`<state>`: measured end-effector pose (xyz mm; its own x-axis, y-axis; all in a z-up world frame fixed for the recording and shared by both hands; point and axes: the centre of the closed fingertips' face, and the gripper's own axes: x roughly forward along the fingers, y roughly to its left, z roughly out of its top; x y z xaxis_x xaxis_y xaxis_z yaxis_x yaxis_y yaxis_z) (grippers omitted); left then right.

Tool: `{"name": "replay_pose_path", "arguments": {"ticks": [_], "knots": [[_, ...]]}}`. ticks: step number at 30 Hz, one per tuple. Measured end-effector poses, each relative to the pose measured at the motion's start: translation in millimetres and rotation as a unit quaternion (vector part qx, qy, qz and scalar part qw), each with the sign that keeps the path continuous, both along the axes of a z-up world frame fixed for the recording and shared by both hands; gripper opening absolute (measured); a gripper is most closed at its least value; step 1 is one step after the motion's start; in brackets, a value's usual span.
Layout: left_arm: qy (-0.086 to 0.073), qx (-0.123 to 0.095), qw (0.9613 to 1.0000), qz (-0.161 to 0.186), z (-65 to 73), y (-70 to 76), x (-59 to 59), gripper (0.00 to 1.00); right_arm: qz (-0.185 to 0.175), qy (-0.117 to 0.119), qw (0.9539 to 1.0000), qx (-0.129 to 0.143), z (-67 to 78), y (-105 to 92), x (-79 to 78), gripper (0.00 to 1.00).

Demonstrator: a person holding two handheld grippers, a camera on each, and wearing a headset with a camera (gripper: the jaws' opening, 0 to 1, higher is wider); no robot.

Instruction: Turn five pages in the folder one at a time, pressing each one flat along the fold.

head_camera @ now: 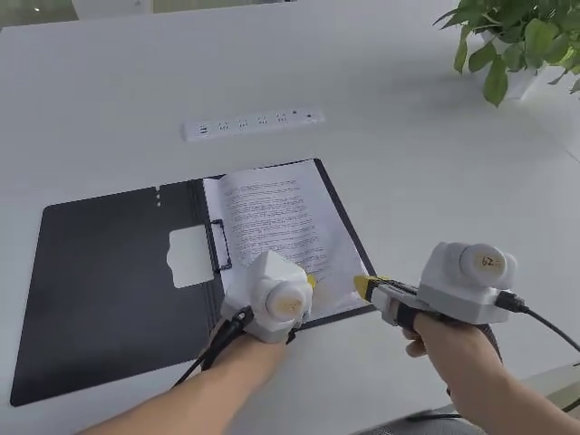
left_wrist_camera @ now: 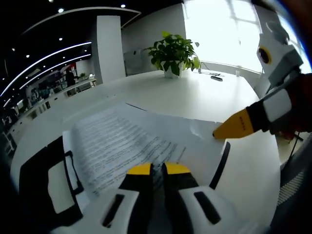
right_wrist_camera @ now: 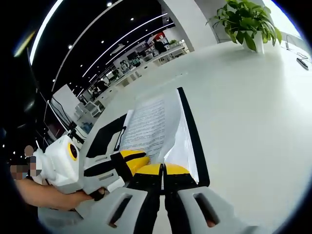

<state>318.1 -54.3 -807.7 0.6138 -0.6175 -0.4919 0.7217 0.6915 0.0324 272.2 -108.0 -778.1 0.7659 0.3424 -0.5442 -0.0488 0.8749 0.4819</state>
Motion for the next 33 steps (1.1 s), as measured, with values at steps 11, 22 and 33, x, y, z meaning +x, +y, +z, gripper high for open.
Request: {"name": "replay_pose_path", "arguments": {"ticks": [11, 22, 33], "knots": [[0.032, -0.014, 0.9994, 0.003, 10.0, 21.1, -12.5, 0.16, 0.004, -0.032, 0.9989, 0.036, 24.9, 17.0, 3.1, 0.00], [-0.002, -0.046, 0.9986, 0.027, 62.3, 57.4, -9.6, 0.17, 0.048, -0.085, 0.9933, 0.062, 72.6, 57.5, 10.8, 0.00], [-0.030, -0.056, 0.9945, 0.083, 98.1, 120.4, -10.1, 0.18, 0.102, -0.109, 0.9849, 0.088, 96.3, 112.2, 16.2, 0.00]]}}
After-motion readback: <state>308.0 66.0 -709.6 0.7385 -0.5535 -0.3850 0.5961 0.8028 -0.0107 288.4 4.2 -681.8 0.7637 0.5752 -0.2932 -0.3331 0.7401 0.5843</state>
